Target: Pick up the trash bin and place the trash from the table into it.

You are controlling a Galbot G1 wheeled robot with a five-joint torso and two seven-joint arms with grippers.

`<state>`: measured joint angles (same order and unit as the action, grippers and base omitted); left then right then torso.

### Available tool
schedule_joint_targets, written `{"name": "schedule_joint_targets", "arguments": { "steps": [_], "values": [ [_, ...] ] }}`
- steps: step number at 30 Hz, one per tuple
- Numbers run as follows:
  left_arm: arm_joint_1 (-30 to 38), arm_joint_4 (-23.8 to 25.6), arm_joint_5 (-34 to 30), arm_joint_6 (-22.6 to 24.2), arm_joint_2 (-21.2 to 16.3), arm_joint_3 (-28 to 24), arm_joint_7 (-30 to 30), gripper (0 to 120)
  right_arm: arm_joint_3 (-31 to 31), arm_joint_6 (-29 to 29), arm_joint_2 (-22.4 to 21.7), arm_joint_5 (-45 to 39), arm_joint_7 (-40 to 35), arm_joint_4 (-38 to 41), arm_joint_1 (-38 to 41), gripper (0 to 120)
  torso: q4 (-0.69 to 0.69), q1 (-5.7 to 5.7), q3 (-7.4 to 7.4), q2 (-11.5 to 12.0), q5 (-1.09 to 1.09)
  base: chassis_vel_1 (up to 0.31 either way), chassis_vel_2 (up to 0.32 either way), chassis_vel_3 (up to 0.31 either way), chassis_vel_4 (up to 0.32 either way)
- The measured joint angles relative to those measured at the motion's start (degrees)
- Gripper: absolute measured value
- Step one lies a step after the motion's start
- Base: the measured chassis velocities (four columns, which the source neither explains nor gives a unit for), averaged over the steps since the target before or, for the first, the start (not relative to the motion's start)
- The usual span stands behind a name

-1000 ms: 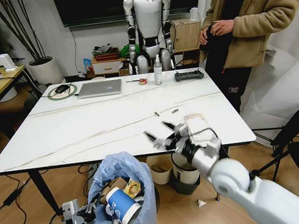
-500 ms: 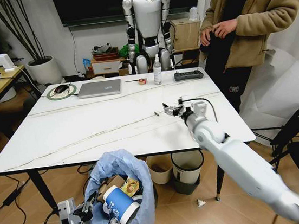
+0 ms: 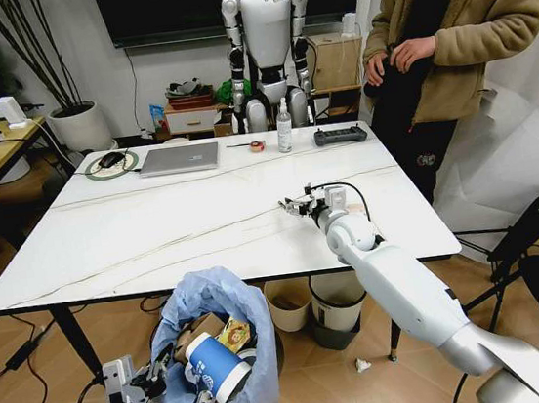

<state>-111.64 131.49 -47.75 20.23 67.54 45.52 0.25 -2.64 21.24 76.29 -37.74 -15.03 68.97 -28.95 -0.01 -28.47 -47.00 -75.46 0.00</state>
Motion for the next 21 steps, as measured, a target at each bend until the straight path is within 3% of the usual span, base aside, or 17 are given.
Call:
{"name": "schedule_joint_targets", "arguments": {
  "steps": [21],
  "values": [
    [0.2, 0.9, -0.1, 0.0, 0.2, 0.3, 0.0, 0, 0.6, -1.3, 1.5, 1.5, 0.3, -8.2, 2.8, 99, 0.00, 0.00, 0.00, 0.0, 0.00, 0.000, 0.000, 0.000, 0.000]
  ]
}}
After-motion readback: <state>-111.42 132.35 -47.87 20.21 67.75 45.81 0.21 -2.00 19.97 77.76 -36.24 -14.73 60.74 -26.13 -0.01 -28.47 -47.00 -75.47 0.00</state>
